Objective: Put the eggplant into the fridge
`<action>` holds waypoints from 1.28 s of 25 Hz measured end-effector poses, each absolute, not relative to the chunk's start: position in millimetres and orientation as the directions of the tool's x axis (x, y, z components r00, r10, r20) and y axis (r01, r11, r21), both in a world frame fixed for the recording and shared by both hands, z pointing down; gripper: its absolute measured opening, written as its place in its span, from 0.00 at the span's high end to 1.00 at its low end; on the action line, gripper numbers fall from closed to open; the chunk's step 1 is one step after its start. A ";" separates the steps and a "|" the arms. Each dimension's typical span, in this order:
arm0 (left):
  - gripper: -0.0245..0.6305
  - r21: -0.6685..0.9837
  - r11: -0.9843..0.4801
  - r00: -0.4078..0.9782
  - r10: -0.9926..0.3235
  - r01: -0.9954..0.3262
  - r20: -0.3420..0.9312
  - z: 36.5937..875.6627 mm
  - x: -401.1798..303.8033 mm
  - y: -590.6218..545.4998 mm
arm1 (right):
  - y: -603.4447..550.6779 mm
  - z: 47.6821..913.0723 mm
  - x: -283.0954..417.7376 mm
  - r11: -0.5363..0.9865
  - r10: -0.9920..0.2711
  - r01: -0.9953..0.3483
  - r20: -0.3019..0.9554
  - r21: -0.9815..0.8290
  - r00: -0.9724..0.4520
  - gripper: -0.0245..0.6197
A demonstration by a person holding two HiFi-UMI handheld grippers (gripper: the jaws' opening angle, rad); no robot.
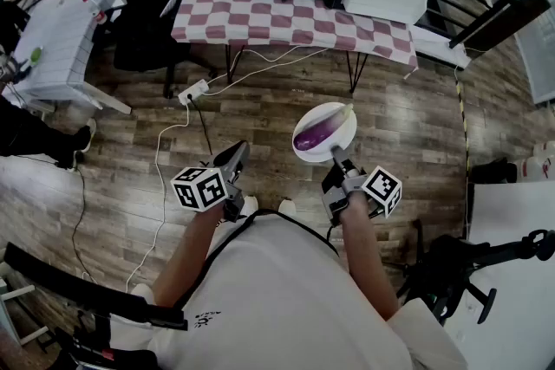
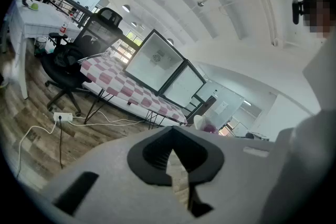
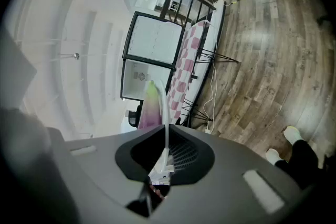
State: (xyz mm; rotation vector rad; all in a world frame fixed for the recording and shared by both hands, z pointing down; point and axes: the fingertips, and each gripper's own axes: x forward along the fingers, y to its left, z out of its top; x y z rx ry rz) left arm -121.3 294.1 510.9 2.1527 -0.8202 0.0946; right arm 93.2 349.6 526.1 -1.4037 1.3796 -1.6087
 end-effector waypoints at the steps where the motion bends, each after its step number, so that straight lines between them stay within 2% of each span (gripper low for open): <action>1: 0.96 0.667 -0.461 0.786 -0.523 -0.586 0.329 511.0 -121.6 294.2 | 349.4 525.6 92.7 -0.287 -0.904 -0.190 0.331 -0.939 -0.269 0.92; 32: 0.96 0.659 -0.445 0.768 -0.541 -0.606 0.341 514.2 -112.8 297.3 | 348.0 528.2 105.7 -0.272 -0.902 -0.182 0.316 -0.945 -0.294 0.92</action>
